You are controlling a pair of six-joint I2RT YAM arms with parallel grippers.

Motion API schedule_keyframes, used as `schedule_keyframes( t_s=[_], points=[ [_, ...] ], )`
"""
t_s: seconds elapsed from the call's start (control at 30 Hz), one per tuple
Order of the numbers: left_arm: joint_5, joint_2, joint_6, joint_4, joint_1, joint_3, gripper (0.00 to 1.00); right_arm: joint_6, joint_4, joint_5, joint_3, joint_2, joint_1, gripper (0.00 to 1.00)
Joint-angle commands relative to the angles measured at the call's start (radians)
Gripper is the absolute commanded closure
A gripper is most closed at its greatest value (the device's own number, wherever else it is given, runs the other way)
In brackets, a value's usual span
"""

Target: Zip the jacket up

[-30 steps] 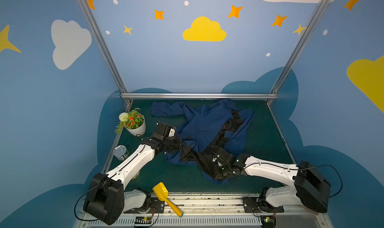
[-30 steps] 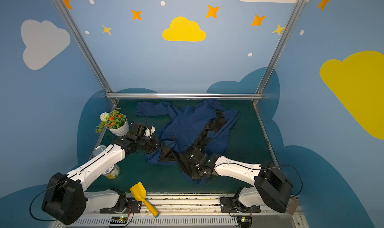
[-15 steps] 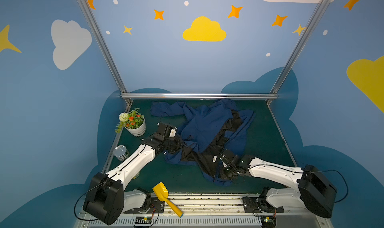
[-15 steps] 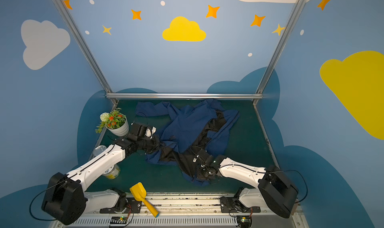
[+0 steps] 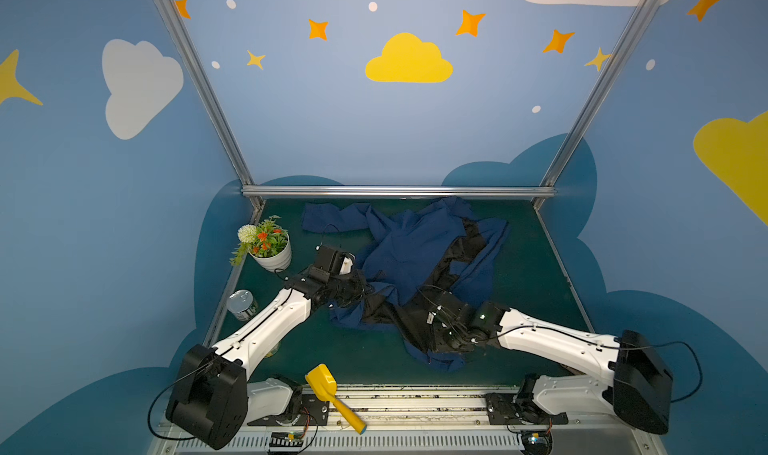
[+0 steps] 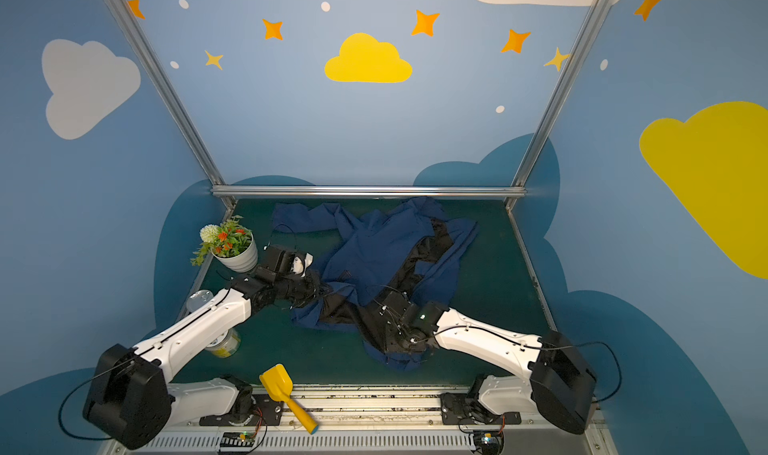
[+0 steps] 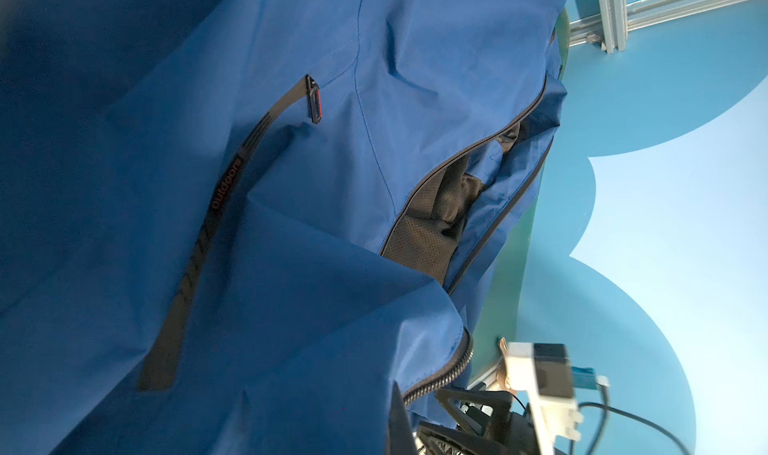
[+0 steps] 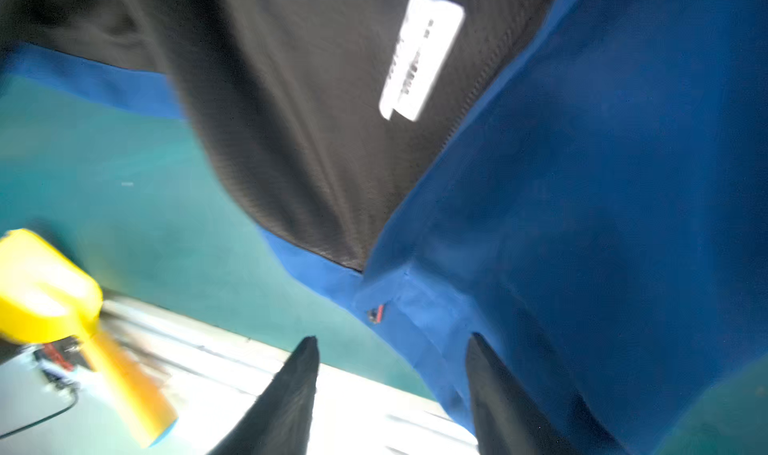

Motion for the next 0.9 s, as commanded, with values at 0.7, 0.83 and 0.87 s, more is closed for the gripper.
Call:
schedule_keyframes(
  t_s=[0.7,0.83,0.87],
  points=[
    [-0.021,-0.025,0.003,0.001,-0.006,-0.021,0.97,-0.003,-0.082,0.057,0.088,0.219,0.065,0.72],
    [-0.020,-0.022,0.001,0.005,-0.006,-0.021,0.97,0.001,-0.097,0.064,0.084,0.203,0.065,0.81],
    [-0.021,-0.021,0.001,0.006,-0.006,-0.021,0.97,0.001,-0.102,0.064,0.083,0.203,0.065,0.82]
  ],
)
